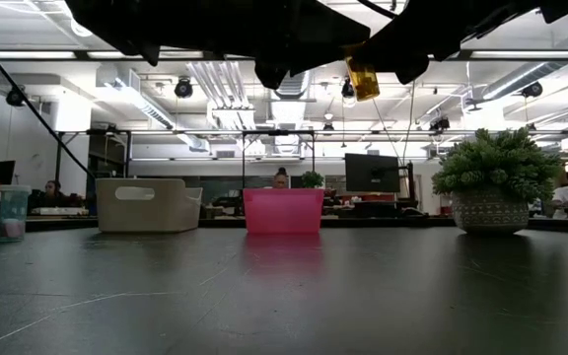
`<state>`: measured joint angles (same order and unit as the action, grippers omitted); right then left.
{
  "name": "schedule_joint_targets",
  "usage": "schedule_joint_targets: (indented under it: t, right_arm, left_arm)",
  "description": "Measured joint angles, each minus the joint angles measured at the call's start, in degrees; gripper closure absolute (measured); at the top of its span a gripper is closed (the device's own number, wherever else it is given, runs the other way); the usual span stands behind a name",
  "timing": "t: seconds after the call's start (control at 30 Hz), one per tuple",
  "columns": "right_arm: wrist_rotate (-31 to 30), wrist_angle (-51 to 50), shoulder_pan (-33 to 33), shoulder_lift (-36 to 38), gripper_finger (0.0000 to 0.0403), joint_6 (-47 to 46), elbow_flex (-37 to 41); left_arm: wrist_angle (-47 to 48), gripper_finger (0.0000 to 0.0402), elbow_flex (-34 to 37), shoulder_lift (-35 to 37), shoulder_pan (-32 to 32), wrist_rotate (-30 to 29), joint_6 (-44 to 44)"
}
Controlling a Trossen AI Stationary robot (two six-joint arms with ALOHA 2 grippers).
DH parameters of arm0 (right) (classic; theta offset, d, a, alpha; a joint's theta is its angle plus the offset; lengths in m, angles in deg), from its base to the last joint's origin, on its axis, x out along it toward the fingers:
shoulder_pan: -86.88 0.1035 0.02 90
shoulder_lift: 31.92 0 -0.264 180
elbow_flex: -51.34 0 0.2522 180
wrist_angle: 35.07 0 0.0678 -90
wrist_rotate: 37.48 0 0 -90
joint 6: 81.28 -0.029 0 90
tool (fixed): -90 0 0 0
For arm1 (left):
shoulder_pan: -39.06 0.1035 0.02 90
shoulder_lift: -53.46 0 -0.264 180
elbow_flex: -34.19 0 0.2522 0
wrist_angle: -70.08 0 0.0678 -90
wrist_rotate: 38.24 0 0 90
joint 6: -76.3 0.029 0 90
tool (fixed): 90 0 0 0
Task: Pick and place medicine bottles into bin by pill shape (circle, oval)
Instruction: Put the orange tablet bottle into the white bin
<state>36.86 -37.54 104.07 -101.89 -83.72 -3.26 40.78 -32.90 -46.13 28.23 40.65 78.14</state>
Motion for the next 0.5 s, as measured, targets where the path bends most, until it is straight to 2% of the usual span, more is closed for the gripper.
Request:
schedule_joint_targets:
  t: [0.13,0.37,0.5]
  right_arm:
    - [0.0,0.1,0.0,0.0,0.0287,-0.3,0.0]
    - [0.1,0.1,-0.4,0.0,0.0211,-1.1,0.0]
    - [-0.8,-0.1,-0.4,0.6,0.018,-0.6,0.0]
  left_arm:
    - [0.0,0.0303,0.0,0.0,0.0,0.0,0.0]
    - [0.8,0.0303,0.0,0.8,0.0,-0.1,0.4]
    - [4.9,0.0303,0.0,2.2,0.0,-3.1,0.6]
